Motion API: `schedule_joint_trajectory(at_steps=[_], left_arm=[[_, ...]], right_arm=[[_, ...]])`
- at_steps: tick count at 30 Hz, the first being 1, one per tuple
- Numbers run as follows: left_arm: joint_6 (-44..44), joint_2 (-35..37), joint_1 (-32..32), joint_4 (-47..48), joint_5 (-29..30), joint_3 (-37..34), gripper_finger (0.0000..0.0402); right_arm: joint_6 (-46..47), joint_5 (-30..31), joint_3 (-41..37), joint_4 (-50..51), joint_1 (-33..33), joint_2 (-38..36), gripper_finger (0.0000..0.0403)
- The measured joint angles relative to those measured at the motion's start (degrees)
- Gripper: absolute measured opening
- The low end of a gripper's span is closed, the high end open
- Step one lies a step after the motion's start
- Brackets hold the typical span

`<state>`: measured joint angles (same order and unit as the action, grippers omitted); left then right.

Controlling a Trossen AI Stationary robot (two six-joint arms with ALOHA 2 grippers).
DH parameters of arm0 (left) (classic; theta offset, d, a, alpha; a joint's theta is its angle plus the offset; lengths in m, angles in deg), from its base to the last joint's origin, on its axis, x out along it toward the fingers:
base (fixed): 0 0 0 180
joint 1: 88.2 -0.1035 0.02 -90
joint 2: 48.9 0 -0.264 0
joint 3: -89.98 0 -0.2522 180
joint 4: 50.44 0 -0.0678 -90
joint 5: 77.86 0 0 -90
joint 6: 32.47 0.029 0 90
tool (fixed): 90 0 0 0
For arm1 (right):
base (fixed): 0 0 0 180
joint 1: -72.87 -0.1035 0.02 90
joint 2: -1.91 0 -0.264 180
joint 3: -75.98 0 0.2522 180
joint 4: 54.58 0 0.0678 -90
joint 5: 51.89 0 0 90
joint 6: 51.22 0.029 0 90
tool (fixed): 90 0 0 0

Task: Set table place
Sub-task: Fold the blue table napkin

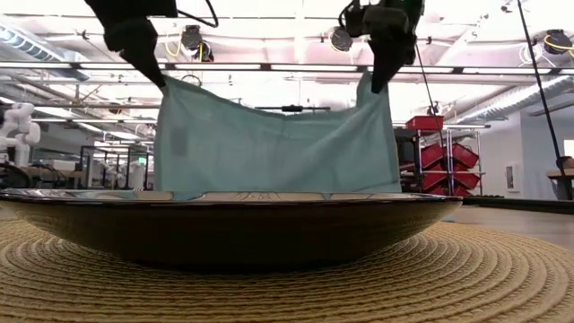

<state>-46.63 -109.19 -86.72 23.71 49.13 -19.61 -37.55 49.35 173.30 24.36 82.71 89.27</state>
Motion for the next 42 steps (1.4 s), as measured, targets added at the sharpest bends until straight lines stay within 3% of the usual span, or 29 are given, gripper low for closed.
schedule_joint_trajectory(at_steps=[13, 20, 31, 37, 42], left_arm=[[-7.6, -0.01, 3.64, -1.42, -5.61, -9.54, 0.0], [-7.79, -0.02, 6.01, -5.09, -8.17, -11.0, 0.0], [-9.89, -0.01, 9.75, -4.11, -8.74, -11.0, 0.0], [-12.55, -0.01, 10.5, -1.46, -8.7, -11.0, 0.0], [-13.73, -0.02, 10.64, -1.33, -8.68, -11.0, 0.0]], right_arm=[[5.85, -5.73, -11.0, -8.92, -5.54, 0.0, 0.0], [10.81, -10.09, -14.94, -13.46, -9.39, 0.02, 0.0], [14.21, -11.29, -15.38, -14.01, -16.36, 0.02, 0.0], [12.52, -9.62, -19.53, -17.34, -14.41, 0.04, 0.0], [8.7, -1.88, -22.12, -16.68, -9.39, 0.07, 0.0]])
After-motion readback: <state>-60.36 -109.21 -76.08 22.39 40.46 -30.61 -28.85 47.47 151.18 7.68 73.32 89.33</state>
